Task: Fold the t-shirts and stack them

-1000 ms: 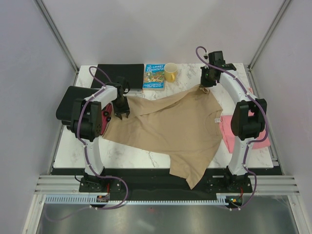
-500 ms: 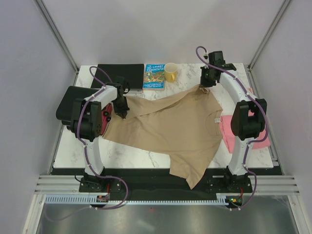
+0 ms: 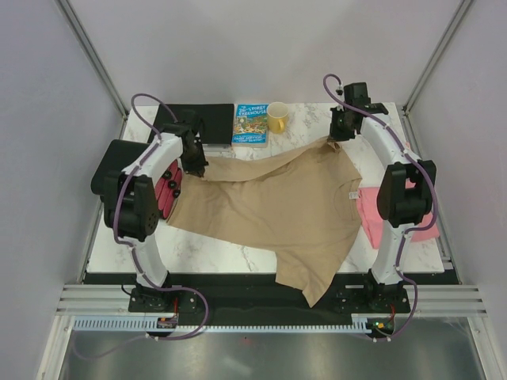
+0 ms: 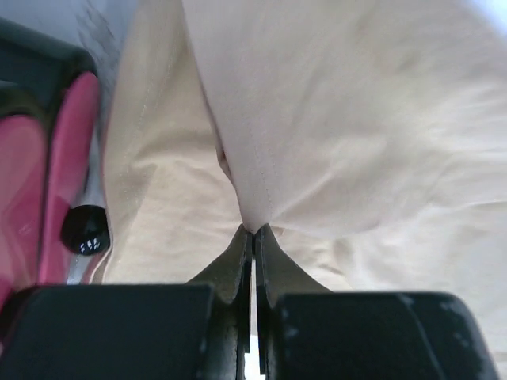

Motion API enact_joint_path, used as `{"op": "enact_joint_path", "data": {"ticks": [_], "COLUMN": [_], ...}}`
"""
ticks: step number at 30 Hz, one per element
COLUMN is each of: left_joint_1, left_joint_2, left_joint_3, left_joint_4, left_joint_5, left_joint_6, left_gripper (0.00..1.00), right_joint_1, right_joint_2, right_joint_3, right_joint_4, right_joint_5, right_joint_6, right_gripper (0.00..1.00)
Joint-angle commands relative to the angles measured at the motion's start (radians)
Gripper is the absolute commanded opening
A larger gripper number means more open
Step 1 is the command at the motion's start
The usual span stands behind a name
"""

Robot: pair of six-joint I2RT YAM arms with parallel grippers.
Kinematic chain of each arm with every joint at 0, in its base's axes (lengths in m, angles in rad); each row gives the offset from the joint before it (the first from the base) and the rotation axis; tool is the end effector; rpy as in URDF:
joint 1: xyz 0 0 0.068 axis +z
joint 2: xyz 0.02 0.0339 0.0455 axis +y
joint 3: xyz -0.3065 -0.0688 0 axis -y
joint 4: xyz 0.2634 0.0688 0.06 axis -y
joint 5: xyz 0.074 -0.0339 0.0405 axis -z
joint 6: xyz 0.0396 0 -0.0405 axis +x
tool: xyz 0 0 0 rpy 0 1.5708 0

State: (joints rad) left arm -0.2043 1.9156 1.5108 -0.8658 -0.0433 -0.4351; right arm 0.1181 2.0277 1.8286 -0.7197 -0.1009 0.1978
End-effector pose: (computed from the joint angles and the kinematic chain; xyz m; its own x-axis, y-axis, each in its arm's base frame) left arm 0.4145 -0.0841 0.2449 -0.9284 -0.2377 -0.2856 -0.2218 0.9712 -0.0871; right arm 0.4902 0.0622 0.3051 -0.8089 0.1009 -0.5792 -0.0193 0.9801 0.1977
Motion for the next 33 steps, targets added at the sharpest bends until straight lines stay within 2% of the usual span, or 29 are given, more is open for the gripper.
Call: {"op": "enact_joint_path", "data": {"ticks": [1,8,12,21,29,33], "left_joint_1": [0.011,0.011,0.013,0.013,0.013,0.013], "left_joint_2": [-0.150,-0.197,-0.256,-0.469,-0.727,-0.796], "left_joint_3": [0.112,0.273,0.289,0.285,0.216,0.262], "left_joint_4": [0.004,-0.016,-0.032,-0.076,-0.110,-0.168], "left_joint_5": [-0.023,-0.099,-0.125,-0.116,-0.197,-0.225], "left_joint_6": [-0.080,-0.155,-0.178,-0.194,-0.182,-0.157], "left_gripper": [0.02,0.02,0.02,0.02,0.02,0.02], "right_joint_1": [-0.028,-0.035,-0.049,-0.069,-0.069,-0.067], "right_joint_2": [-0.073,-0.101,-0.168,-0.429,-0.691,-0.832], "right_joint_3": [0.001,0.061,0.066,0.152,0.071,0.057], "right_joint_4": [0.028,0.014,0.013,-0.023,-0.066,-0.099], "right_joint_5": [-0.008,-0.023,0.003,0.069,0.033,0.125], "right_joint_6": [0.011,0.029,0.048,0.051,0.052,0.046], "right_gripper": [0.00,0.00,0.00,0.00,0.00,0.00]}}
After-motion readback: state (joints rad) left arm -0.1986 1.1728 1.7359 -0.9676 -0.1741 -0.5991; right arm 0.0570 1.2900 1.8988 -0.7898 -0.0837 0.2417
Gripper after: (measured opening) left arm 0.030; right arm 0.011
